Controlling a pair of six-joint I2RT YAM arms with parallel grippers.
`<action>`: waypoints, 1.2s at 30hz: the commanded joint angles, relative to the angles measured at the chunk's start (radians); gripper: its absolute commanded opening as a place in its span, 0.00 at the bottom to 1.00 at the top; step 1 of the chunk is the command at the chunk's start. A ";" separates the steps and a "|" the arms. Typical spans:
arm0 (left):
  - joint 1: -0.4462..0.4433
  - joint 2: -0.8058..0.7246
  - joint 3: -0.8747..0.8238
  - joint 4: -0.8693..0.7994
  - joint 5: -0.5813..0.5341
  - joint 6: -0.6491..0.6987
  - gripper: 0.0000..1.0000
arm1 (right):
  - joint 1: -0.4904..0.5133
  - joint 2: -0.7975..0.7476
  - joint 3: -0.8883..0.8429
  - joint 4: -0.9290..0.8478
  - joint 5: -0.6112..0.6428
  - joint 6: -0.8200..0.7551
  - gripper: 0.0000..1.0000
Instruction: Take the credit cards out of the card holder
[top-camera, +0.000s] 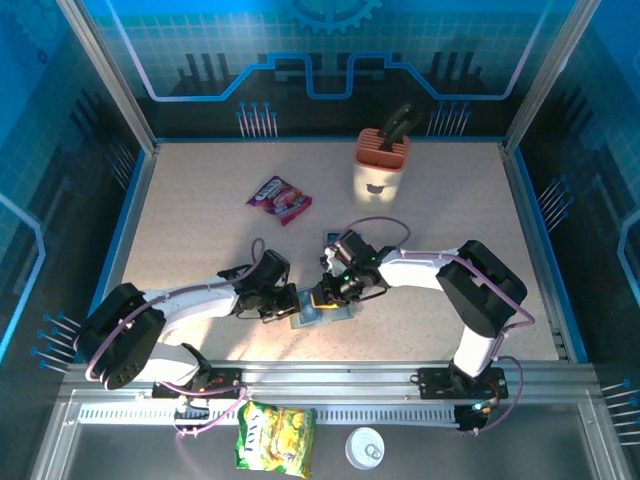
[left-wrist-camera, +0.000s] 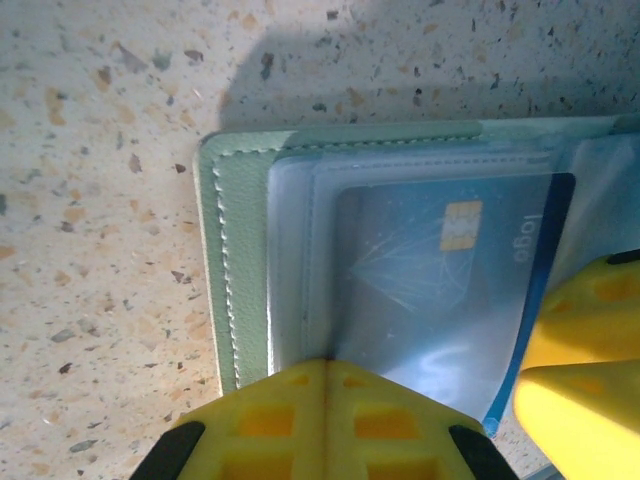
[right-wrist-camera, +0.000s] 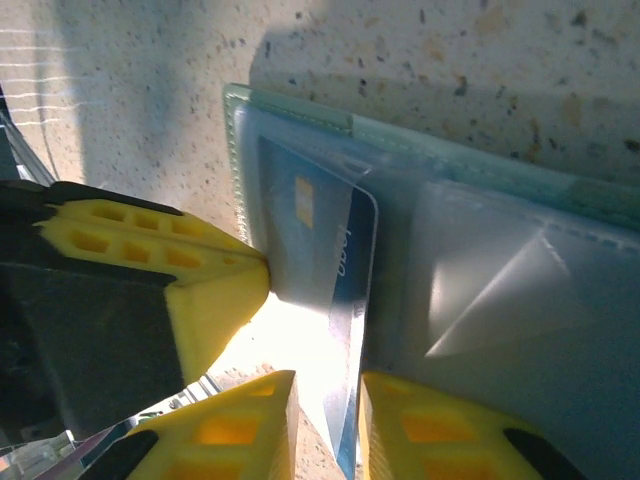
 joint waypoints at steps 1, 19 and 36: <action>-0.003 0.030 -0.011 -0.033 -0.005 0.005 0.00 | -0.007 -0.026 -0.011 0.032 -0.032 0.012 0.20; -0.003 0.035 -0.005 -0.053 -0.013 0.008 0.00 | -0.034 -0.061 -0.076 0.050 -0.019 0.003 0.02; -0.003 0.043 0.011 -0.042 -0.012 0.012 0.00 | -0.069 -0.144 0.024 -0.299 0.128 -0.183 0.00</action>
